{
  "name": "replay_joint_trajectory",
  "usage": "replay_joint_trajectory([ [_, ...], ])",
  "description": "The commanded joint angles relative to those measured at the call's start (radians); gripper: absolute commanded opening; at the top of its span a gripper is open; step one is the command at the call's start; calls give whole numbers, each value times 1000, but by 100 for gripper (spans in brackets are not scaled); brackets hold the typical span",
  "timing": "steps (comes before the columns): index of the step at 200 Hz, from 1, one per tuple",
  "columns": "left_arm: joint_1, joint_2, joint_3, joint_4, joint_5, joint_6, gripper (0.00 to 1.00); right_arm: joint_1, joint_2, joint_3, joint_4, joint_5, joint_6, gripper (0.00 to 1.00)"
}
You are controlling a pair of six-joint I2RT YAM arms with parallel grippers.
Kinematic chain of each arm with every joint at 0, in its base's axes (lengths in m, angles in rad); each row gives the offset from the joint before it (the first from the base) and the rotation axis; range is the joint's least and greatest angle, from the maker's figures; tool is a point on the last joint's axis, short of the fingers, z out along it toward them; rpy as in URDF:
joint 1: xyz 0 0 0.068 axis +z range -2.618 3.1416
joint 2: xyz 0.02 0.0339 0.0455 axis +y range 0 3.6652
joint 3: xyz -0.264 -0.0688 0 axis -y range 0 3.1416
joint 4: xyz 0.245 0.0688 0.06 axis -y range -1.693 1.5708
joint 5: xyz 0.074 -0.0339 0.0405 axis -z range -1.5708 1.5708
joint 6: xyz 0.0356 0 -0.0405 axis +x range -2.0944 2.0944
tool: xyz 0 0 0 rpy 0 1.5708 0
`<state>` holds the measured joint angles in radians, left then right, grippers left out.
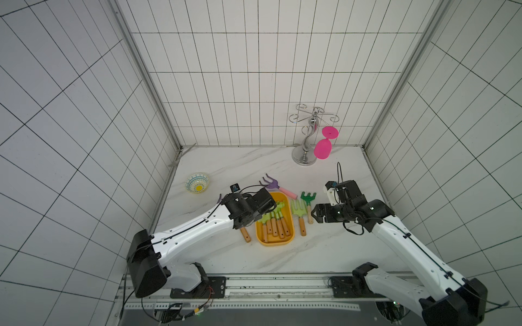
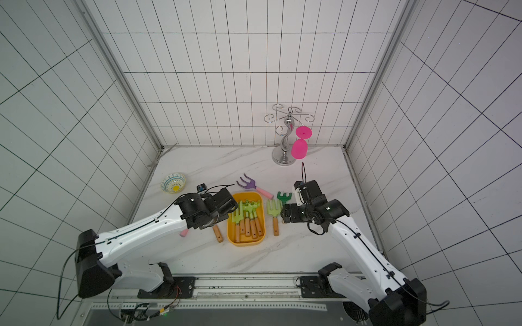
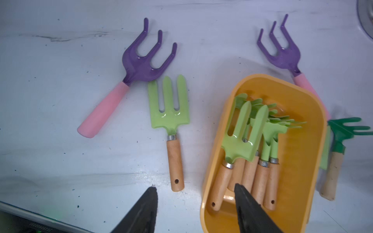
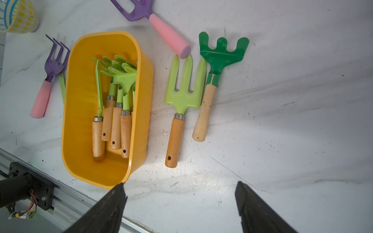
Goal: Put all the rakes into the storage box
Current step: Place the rake in the storage box, then pick up the rake at the center of the board.
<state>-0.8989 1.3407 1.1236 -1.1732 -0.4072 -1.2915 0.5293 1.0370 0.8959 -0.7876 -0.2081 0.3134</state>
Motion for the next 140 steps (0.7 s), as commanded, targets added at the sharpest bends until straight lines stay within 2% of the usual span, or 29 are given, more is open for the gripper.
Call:
replay_joint_trajectory([
  [1,44,-48,-113,113,90,-20,62,0,2,-34,10,-26,-8,88],
  [32,75,-42,-221,192,139,-90,62,3,-5,-34,9,-32,-8,88],
  [58,130,16,-292,333,235,-70,62,4,-11,-35,9,-35,-10,88],
  [98,146,147,-286,429,257,14,60,4,-21,-41,10,-31,-8,88],
  [119,146,196,-295,438,257,20,59,4,-19,-39,9,-35,-10,88],
  [140,146,221,-306,450,257,17,54,5,-21,-41,11,-39,-8,88],
])
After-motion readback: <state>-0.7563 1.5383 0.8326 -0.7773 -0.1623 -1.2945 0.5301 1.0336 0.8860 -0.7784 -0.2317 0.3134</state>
